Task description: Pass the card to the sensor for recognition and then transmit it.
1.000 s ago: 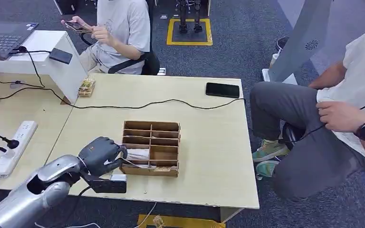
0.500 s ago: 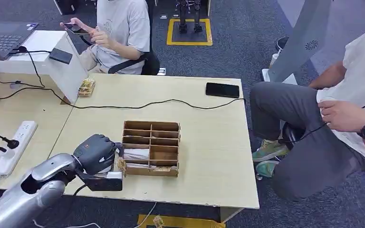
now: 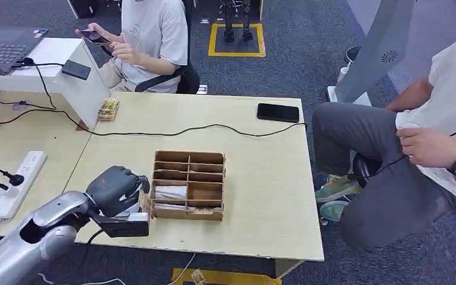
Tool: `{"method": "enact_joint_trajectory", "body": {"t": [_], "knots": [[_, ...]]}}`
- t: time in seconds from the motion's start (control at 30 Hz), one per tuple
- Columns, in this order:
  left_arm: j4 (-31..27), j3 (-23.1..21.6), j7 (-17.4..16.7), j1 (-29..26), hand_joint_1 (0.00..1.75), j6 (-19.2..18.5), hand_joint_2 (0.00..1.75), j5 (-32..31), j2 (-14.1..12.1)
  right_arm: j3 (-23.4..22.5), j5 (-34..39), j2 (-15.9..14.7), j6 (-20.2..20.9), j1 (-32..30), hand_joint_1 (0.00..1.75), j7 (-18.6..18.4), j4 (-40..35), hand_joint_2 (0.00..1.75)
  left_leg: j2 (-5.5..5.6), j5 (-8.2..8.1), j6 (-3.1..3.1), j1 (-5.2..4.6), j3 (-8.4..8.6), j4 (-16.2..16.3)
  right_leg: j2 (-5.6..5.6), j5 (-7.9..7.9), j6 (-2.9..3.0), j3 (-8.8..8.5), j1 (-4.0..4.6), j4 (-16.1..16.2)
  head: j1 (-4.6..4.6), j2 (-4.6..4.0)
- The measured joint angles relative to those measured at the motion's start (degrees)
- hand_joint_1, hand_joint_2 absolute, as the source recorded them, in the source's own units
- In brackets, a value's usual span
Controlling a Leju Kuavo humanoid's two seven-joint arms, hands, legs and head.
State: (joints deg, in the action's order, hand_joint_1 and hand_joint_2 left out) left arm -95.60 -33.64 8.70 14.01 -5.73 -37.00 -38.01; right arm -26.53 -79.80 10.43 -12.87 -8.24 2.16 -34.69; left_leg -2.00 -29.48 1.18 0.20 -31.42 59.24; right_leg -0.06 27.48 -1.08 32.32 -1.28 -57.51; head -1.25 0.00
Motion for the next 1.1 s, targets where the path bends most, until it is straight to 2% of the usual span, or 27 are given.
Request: {"method": "enact_joint_trajectory", "body": {"t": [0.87, 0.9, 0.93, 1.1], "knots": [[-1.9, 5.1, -0.4, -0.9, 1.75, 0.3, 1.75, 0.1, -0.8, 0.1, 0.0, 0.3, 0.0, -0.2, 0.0, 0.1, -0.4, 1.75, -0.01, 0.0, 0.0, 0.0, 0.0, 0.0, 0.01, 0.0, 0.0, 0.0, 0.0, 0.0, -0.04, 0.0], [-2.8, 7.0, -1.6, -0.9, 1.75, 1.2, 1.75, -0.8, -0.9, 0.1, 0.0, 0.4, 0.0, -0.2, 0.0, 0.1, -0.5, 1.75, 0.0, 0.0, 0.0, 0.0, 0.0, 0.0, 0.01, 0.0, 0.0, 0.01, 0.0, 0.0, 0.0, 0.0], [-3.2, 9.0, -4.4, -0.7, 1.75, 2.3, 1.75, -4.8, -0.7, 0.0, -0.2, 0.9, 0.5, -0.4, 0.0, -0.1, -1.3, 1.75, -0.01, 0.0, 0.0, 0.0, 0.02, 0.0, 0.01, 0.0, 0.0, 0.01, 0.0, 0.0, -0.02, 0.0], [-2.8, 10.8, -7.0, -0.3, 1.75, 3.9, 1.75, -8.9, 0.3, -0.4, -1.2, 1.4, 1.0, -1.0, 0.0, -0.1, -2.4, 1.75, -0.03, 0.0, 0.0, 0.0, 0.02, 0.0, 0.03, 0.0, 0.0, 0.01, 0.0, 0.0, -0.02, 0.0]]}}
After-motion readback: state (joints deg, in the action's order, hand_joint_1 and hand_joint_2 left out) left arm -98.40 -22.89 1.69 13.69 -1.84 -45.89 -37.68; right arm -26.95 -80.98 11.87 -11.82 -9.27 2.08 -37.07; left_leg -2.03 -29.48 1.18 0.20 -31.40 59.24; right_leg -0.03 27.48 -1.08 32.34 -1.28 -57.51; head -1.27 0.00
